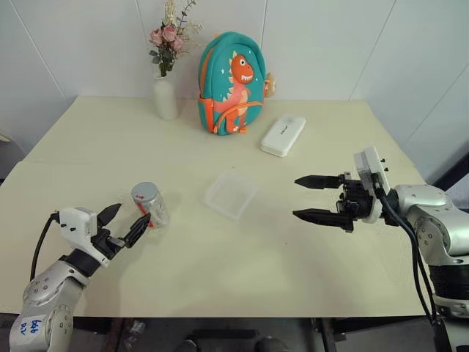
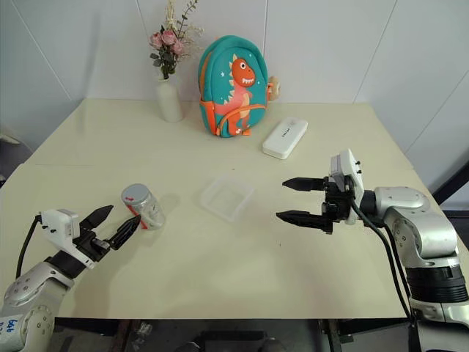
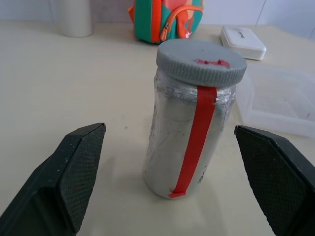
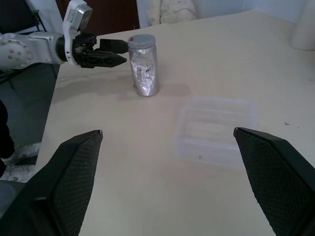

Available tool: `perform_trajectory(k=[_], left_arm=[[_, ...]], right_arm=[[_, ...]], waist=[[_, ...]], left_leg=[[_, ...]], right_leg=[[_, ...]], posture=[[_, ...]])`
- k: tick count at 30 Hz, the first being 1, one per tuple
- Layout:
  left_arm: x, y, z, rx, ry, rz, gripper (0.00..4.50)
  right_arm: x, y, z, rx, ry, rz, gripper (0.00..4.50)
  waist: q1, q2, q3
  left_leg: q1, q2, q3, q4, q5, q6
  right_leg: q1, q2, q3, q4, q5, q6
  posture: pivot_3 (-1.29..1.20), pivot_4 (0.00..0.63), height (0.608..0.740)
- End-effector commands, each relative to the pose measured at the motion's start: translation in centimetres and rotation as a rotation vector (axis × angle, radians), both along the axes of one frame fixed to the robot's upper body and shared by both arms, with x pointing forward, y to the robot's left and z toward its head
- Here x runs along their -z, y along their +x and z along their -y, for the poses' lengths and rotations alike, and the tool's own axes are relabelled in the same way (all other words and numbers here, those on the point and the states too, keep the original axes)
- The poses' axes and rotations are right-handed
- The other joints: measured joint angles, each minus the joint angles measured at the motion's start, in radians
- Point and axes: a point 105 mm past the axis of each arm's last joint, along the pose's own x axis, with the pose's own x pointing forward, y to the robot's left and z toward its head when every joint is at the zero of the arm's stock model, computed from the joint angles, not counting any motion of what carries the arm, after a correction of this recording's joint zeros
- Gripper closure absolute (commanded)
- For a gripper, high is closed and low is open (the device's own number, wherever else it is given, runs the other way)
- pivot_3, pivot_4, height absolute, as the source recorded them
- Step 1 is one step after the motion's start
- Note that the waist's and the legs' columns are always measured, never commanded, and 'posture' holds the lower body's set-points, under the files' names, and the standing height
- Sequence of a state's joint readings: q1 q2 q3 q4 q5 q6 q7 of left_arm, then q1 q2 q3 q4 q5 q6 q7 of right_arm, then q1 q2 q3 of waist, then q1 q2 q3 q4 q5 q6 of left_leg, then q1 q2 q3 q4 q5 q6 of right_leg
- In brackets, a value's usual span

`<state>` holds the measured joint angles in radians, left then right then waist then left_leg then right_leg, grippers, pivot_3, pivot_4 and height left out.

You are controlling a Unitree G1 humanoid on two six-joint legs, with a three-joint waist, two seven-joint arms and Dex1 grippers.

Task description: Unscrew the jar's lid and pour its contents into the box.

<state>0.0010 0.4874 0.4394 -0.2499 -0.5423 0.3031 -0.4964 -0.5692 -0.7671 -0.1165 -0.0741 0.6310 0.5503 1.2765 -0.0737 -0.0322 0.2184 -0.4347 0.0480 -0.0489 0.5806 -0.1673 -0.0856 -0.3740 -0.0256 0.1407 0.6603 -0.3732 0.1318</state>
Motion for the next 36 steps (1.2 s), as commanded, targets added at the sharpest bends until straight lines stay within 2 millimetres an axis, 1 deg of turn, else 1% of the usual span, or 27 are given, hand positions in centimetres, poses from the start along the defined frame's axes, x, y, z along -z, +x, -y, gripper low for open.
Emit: perform_trajectory(k=[1,9,13,16,21,26,29,34,35,36], left_arm=[[-0.6,0.5,0.8,0.025,0.001,0.032,0.03],[-0.4,1.8,1.2,0.021,-0.005,0.039,0.03],[-0.8,2.7,1.8,0.036,-0.011,0.061,0.03],[-0.7,3.3,2.1,0.045,-0.013,0.059,0.03],[-0.8,3.7,2.4,0.054,-0.015,0.072,0.03],[-0.6,3.7,2.6,0.067,-0.025,0.063,0.03],[-0.6,3.6,2.7,0.070,-0.022,0.064,0.62],[-0.8,3.6,3.0,0.087,-0.022,0.076,2.22],[-0.9,3.6,3.1,0.090,-0.023,0.076,2.48],[-1.0,3.7,3.1,0.095,-0.021,0.074,2.50]], right_arm=[[-0.7,-0.5,0.3,-0.004,0.001,0.038,0.00],[-0.8,-0.4,0.2,0.008,0.007,0.049,0.00],[-0.7,-0.4,0.2,0.013,0.002,0.052,0.00],[-0.7,-0.3,0.2,0.017,0.003,0.056,0.00],[-0.6,-0.2,0.2,0.027,-0.002,0.060,0.00],[-0.8,-0.2,0.3,0.036,-0.002,0.066,0.00],[-0.6,-0.1,0.4,0.042,-0.011,0.067,0.00],[-0.8,-0.2,0.4,0.042,-0.009,0.073,0.00],[-0.8,-0.2,0.4,0.042,-0.008,0.075,0.00],[-1.0,-0.2,0.3,0.041,-0.004,0.081,0.00]], waist=[[0.000,0.000,0.000],[-0.002,0.000,0.000],[0.002,0.000,0.000],[0.003,0.000,0.000],[0.003,0.000,0.000],[0.005,0.000,0.000],[0.008,0.000,0.000],[0.017,0.000,0.000],[0.018,0.000,0.000],[0.018,0.000,0.000]], left_leg=[[0.000,0.000,0.000,0.000,0.000,0.000],[0.000,0.000,0.000,0.002,0.000,0.000],[0.000,0.000,0.001,0.002,0.000,0.000],[-0.001,0.000,0.001,0.002,0.000,0.000],[0.000,0.000,0.001,0.002,0.000,0.000],[0.000,0.000,0.001,0.002,0.000,0.000],[0.000,0.000,0.001,0.002,0.000,0.000],[0.000,0.000,0.001,0.002,0.000,0.000],[0.000,0.000,0.001,0.002,0.000,0.000],[-0.001,0.000,0.001,0.002,0.000,0.000]], right_leg=[[0.000,0.000,0.000,0.000,0.000,0.000],[0.000,0.000,0.001,0.000,0.001,0.002],[0.000,0.000,0.001,0.000,0.001,0.002],[0.000,0.000,0.001,0.000,0.001,0.002],[0.000,0.000,0.001,0.000,0.001,0.002],[0.000,0.000,0.001,0.000,0.001,0.002],[0.000,0.000,0.001,0.000,0.001,0.002],[0.000,0.000,0.001,0.000,0.001,0.002],[0.000,0.000,0.001,0.000,0.001,0.002],[0.000,0.000,0.001,0.000,0.001,0.002]], posture=[[0.00,0.150,0.740],[0.00,0.150,0.740],[0.00,0.150,0.740],[0.00,0.150,0.740],[0.00,0.150,0.740],[0.00,0.150,0.740],[0.00,0.150,0.740],[0.00,0.150,0.740],[0.00,0.150,0.740],[0.00,0.150,0.740]])
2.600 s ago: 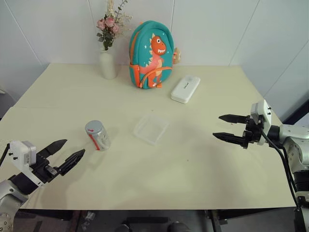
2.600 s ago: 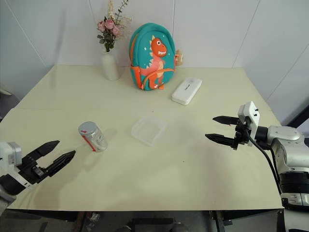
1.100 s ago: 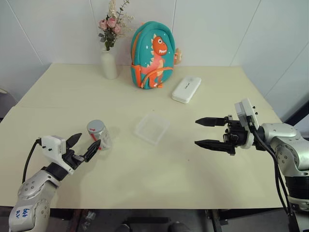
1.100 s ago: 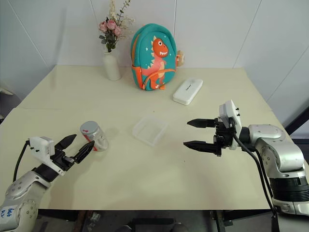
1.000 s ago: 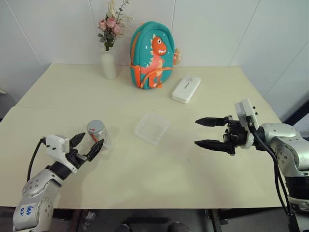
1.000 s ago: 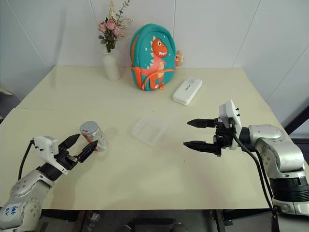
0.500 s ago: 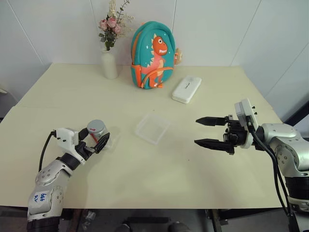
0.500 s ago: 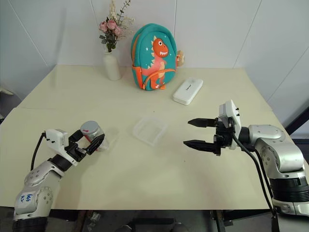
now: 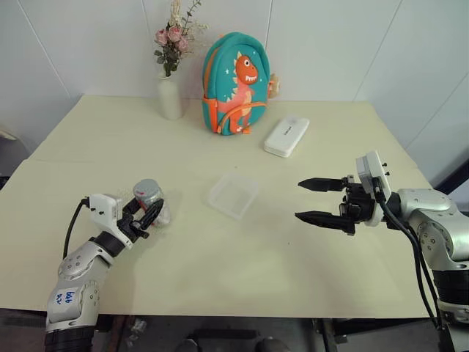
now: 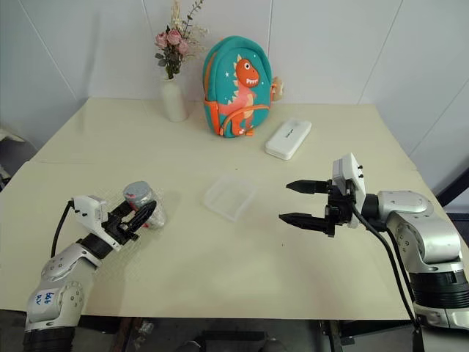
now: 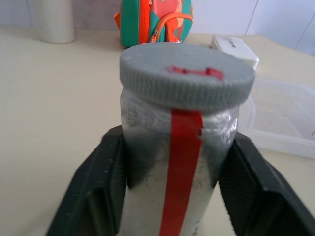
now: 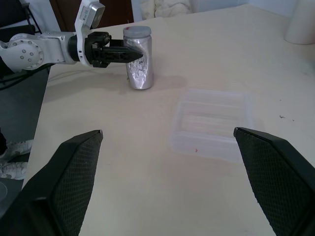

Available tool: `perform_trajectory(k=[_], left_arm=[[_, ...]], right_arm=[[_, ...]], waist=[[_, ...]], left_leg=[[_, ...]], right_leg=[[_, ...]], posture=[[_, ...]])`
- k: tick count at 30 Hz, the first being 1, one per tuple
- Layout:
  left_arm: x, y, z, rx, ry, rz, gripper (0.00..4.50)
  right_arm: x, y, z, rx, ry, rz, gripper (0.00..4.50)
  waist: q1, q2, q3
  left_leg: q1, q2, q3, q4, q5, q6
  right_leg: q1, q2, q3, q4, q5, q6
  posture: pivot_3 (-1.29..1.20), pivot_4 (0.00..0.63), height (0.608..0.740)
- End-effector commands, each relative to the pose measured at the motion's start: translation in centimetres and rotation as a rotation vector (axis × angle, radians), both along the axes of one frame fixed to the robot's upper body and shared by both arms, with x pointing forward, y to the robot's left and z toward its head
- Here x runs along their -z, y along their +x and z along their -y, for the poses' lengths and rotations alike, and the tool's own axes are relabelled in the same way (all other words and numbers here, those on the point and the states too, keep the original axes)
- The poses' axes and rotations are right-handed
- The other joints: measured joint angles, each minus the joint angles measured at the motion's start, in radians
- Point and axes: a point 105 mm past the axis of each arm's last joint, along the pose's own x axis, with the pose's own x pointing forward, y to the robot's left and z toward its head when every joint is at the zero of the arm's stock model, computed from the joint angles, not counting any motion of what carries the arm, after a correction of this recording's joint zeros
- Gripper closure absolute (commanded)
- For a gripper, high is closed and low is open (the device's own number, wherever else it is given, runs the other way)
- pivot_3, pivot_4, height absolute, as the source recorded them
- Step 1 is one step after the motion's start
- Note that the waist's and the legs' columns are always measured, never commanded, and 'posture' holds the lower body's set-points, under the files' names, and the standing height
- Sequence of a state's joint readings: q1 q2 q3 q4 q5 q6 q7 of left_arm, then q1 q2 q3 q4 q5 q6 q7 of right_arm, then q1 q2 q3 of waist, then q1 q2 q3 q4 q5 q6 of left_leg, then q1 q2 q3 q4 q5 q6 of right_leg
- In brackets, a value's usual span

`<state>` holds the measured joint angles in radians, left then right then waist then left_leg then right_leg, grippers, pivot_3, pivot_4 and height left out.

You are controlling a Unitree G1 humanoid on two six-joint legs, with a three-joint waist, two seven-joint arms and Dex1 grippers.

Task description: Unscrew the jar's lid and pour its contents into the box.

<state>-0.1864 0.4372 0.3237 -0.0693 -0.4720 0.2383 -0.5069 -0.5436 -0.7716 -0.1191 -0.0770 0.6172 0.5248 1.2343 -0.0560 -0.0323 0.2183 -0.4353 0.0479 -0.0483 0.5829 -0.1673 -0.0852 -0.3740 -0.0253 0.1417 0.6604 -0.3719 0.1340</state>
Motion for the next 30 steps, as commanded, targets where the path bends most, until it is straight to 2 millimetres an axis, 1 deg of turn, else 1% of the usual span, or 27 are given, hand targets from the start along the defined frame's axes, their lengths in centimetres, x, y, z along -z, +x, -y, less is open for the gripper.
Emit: perform_trajectory(k=[1,3,6,8,12,15,17,20,24,27,30], left_arm=[[-1.3,-0.1,0.5,0.028,0.010,0.049,2.50],[-1.4,0.0,0.3,0.028,0.010,0.040,2.50],[-3.2,-0.1,0.2,0.090,0.035,0.056,2.50],[-4.1,-0.4,0.5,0.163,0.067,0.047,2.50],[-5.2,-0.5,1.1,0.263,0.117,0.028,2.50],[-6.9,0.0,1.9,0.363,0.192,0.058,2.50],[-7.8,0.2,2.9,0.451,0.222,0.076,2.50],[-8.7,0.5,4.2,0.546,0.249,0.110,2.50],[-9.5,1.2,5.4,0.627,0.258,0.136,2.50],[-9.4,1.5,6.6,0.704,0.270,0.130,2.50],[-9.1,1.9,7.4,0.750,0.279,0.131,2.50]], right_arm=[[-1.6,-0.6,-0.2,-0.015,0.004,0.073,0.00],[-1.9,-0.6,-0.4,-0.015,0.014,0.079,0.00],[-3.1,-0.1,-1.4,0.024,0.060,0.126,0.00],[-4.0,0.4,-2.3,0.060,0.099,0.150,0.00],[-4.6,0.9,-3.6,0.122,0.131,0.133,0.00],[-4.7,1.4,-5.6,0.161,0.158,0.115,0.00],[-4.7,1.7,-7.2,0.194,0.178,0.099,0.00],[-5.1,1.9,-8.6,0.232,0.218,0.081,0.00],[-5.4,1.8,-10.1,0.280,0.258,0.065,0.00],[-5.6,2.7,-10.8,0.387,0.302,0.048,0.00],[-5.6,2.2,-11.7,0.407,0.321,0.044,0.00]], waist=[[0.000,0.000,0.000],[0.000,0.000,0.000],[-0.003,0.000,0.000],[-0.005,0.000,0.000],[-0.003,0.000,0.000],[0.000,0.000,0.000],[-0.001,0.000,0.000],[-0.001,0.000,0.000],[-0.002,0.000,0.000],[-0.005,0.000,0.000],[-0.004,0.000,0.000]], left_leg=[[0.000,0.000,0.000,0.000,0.000,0.000],[0.000,0.000,0.000,0.000,0.000,0.000],[0.000,0.000,0.000,0.000,0.000,0.000],[0.000,0.000,0.000,0.000,0.000,0.000],[0.000,0.000,0.000,-0.001,0.000,0.000],[-0.001,0.000,0.000,-0.002,0.000,0.000],[-0.001,0.000,0.000,-0.003,0.000,0.000],[-0.002,0.000,0.000,-0.003,0.000,0.000],[-0.002,0.000,0.000,-0.004,0.000,0.000],[-0.002,0.001,0.000,-0.005,0.000,-0.001],[-0.002,0.001,0.000,-0.005,0.000,-0.001]], right_leg=[[0.000,0.000,0.000,0.000,0.000,0.000],[0.000,0.000,0.000,0.000,0.000,0.000],[0.000,0.000,0.000,0.000,0.000,0.000],[-0.001,0.001,0.000,0.001,0.000,0.000],[-0.001,0.000,0.000,0.000,0.000,0.000],[-0.002,0.000,-0.001,0.000,0.000,0.000],[-0.002,0.000,-0.001,0.000,0.000,0.000],[-0.002,0.000,-0.001,0.000,0.000,0.000],[-0.004,0.000,-0.001,0.000,0.000,-0.001],[-0.005,0.001,-0.001,0.001,-0.001,-0.001],[-0.005,0.001,-0.001,0.001,-0.001,-0.001]], posture=[[0.00,0.150,0.740],[0.00,0.150,0.740],[0.00,0.150,0.740],[0.00,0.150,0.740],[0.00,0.150,0.740],[0.00,0.150,0.740],[0.00,0.150,0.740],[0.00,0.150,0.740],[0.00,0.150,0.740],[0.00,0.150,0.740],[0.00,0.150,0.740]])
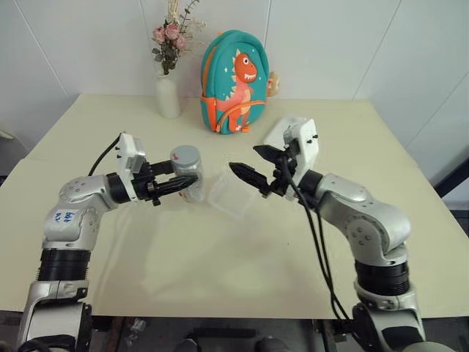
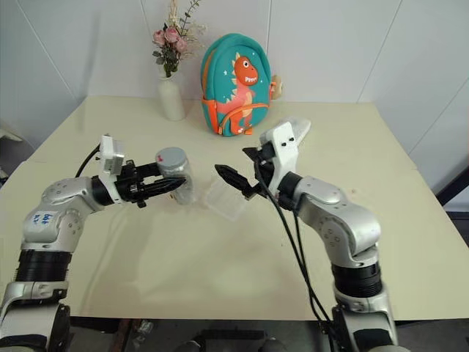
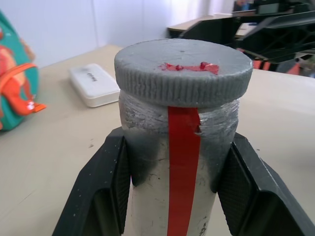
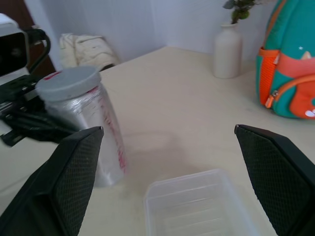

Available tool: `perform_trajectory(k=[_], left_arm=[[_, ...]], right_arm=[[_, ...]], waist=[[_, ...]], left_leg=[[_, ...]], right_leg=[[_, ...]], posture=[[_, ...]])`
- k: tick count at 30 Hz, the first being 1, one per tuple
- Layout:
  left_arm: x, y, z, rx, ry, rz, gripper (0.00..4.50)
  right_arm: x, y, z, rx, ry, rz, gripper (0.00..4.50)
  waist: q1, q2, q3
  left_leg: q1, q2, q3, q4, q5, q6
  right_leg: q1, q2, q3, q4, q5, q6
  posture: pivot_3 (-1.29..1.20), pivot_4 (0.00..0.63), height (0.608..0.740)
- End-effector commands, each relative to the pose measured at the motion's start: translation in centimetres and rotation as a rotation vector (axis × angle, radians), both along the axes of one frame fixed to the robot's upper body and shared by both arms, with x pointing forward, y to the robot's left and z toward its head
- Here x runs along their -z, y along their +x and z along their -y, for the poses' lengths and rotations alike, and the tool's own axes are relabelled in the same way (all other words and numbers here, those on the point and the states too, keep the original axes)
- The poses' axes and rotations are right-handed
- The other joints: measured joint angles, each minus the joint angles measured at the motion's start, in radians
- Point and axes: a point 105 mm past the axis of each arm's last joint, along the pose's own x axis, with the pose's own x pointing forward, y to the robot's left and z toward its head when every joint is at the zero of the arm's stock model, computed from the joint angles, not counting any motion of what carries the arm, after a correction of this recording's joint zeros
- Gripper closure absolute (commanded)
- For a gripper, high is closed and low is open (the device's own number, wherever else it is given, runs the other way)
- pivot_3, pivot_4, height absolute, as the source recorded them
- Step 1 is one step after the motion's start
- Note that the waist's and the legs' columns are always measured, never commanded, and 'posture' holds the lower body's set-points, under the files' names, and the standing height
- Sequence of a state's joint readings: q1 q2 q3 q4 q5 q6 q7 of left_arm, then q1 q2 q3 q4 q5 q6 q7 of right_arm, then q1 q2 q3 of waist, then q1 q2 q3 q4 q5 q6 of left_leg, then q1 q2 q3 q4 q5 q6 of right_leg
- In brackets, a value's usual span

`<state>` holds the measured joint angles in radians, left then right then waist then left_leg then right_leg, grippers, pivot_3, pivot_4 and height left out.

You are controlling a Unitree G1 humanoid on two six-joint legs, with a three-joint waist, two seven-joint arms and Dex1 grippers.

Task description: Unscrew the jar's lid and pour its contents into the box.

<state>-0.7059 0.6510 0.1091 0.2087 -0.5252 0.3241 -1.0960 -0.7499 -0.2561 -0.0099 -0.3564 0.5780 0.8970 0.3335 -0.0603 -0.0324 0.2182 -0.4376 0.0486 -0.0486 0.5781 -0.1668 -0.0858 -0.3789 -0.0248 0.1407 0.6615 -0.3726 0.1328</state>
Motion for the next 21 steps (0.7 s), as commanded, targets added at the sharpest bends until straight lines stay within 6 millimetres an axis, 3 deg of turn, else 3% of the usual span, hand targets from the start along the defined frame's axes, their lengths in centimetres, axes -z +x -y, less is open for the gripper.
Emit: perform_trajectory(k=[1,21], left_arm=[[-0.4,0.2,0.9,0.056,0.023,0.037,2.50],[-0.6,2.1,4.6,0.176,0.052,0.040,2.50]], right_arm=[[-1.7,-1.2,-1.0,0.024,0.028,0.072,0.00],[-2.2,-3.0,-4.7,-0.049,0.031,0.117,0.00]], waist=[[0.001,0.000,0.000],[-0.001,0.000,0.000]], left_leg=[[0.000,0.000,0.000,0.000,0.000,0.000],[-0.001,0.000,0.000,0.000,0.000,0.000]], right_leg=[[0.000,0.000,0.000,0.000,0.000,0.000],[-0.002,0.000,0.000,0.001,0.000,0.000]], posture=[[0.00,0.150,0.740],[0.00,0.150,0.740]])
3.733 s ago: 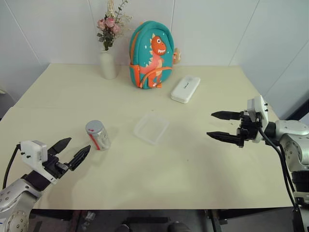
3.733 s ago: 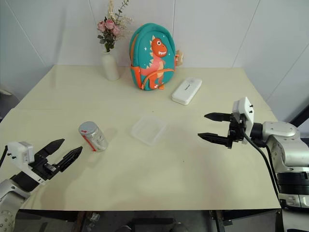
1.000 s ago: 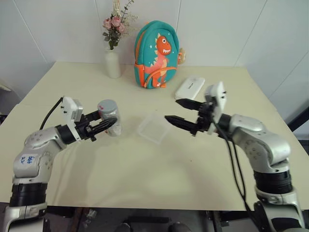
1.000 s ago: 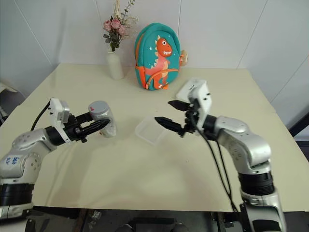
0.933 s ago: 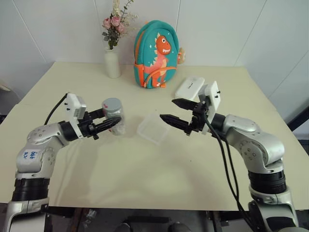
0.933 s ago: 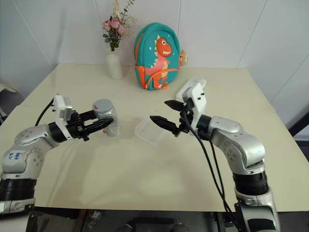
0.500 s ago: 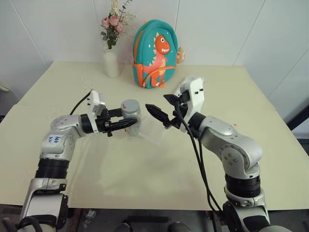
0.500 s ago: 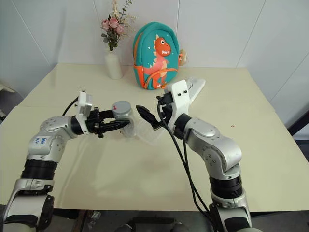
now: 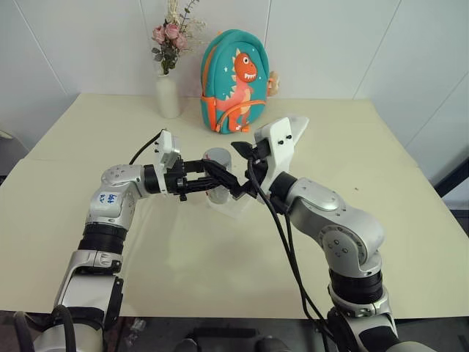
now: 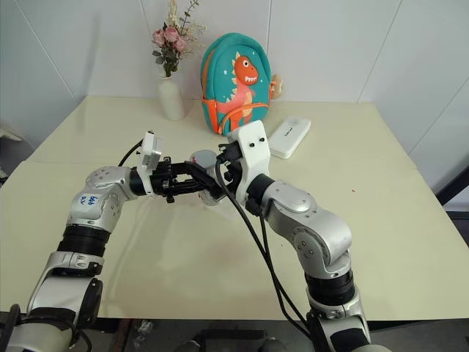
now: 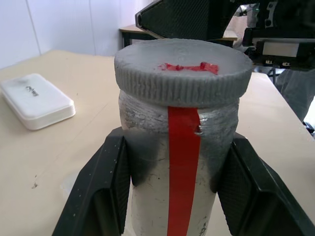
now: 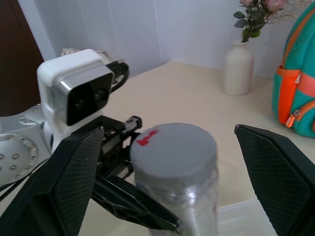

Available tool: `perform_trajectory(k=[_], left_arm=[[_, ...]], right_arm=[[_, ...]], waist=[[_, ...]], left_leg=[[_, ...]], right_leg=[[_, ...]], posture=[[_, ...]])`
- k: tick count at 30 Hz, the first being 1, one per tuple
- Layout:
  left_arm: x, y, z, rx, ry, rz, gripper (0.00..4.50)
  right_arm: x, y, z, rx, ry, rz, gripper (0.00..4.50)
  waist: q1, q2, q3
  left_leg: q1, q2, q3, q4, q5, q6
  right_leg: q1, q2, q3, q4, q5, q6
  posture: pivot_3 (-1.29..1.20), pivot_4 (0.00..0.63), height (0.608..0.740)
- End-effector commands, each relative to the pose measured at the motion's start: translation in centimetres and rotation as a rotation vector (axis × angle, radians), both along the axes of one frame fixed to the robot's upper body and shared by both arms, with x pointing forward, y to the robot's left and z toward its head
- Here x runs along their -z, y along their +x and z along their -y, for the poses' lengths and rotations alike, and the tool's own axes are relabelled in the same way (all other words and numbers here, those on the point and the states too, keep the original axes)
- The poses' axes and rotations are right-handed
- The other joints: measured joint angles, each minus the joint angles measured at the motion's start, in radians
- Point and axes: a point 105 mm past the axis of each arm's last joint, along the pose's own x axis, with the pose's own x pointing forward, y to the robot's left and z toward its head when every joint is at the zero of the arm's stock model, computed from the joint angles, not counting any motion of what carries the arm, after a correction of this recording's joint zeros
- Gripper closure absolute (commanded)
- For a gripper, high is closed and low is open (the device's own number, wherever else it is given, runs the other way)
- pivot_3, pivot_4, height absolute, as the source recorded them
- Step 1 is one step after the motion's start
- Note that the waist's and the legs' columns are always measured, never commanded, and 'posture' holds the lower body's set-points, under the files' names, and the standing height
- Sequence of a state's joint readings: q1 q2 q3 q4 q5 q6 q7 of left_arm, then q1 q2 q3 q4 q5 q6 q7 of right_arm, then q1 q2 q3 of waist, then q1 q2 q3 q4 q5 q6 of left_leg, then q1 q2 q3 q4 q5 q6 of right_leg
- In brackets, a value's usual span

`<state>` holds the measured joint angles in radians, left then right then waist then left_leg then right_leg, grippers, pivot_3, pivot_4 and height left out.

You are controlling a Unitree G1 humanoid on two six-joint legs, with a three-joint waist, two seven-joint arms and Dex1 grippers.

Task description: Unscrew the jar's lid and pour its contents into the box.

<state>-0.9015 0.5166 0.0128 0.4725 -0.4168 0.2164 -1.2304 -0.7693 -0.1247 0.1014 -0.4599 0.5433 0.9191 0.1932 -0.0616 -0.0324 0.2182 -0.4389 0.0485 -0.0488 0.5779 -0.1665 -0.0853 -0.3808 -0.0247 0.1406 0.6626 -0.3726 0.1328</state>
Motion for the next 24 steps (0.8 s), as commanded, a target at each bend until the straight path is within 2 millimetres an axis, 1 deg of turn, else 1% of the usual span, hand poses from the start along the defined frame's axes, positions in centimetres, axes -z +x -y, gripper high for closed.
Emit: perform_trajectory(k=[1,6,14,18,24], left_arm=[[-1.1,0.0,0.5,0.017,0.011,0.057,2.50],[-1.2,-0.7,1.0,0.056,0.019,0.066,2.50],[-1.5,-0.8,1.1,0.058,0.019,0.080,2.50],[-1.8,-0.9,1.2,0.064,0.016,0.089,2.50],[-1.8,-1.1,1.3,0.071,0.017,0.094,2.50]], right_arm=[[-1.0,-0.5,-0.5,-0.011,0.003,0.057,0.00],[-0.8,0.1,-0.4,0.021,-0.016,0.072,0.00],[-0.7,0.3,-0.4,0.021,-0.031,0.084,0.00],[-0.3,0.4,-0.5,0.019,-0.054,0.083,0.00],[-0.6,0.6,-0.5,0.025,-0.041,0.094,0.00]], waist=[[0.001,0.000,0.000],[0.002,0.000,0.000],[0.002,0.000,0.000],[0.002,0.000,0.000],[0.002,0.000,0.000]], left_leg=[[0.000,0.000,0.000,0.000,0.000,0.000],[-0.001,0.000,0.000,0.000,0.000,0.000],[-0.001,0.000,0.000,0.000,0.000,0.000],[-0.001,0.000,0.000,0.000,0.000,0.000],[-0.001,0.000,0.000,0.000,0.000,0.000]], right_leg=[[0.000,0.000,0.000,0.000,0.000,0.000],[0.000,0.000,0.000,0.000,0.000,0.000],[-0.001,0.000,0.000,0.000,0.000,0.000],[-0.001,0.000,0.000,0.000,0.000,0.000],[-0.001,0.000,0.000,0.000,0.000,0.000]], posture=[[0.00,0.150,0.740],[0.00,0.150,0.740],[0.00,0.150,0.740],[0.00,0.150,0.740],[0.00,0.150,0.740]])
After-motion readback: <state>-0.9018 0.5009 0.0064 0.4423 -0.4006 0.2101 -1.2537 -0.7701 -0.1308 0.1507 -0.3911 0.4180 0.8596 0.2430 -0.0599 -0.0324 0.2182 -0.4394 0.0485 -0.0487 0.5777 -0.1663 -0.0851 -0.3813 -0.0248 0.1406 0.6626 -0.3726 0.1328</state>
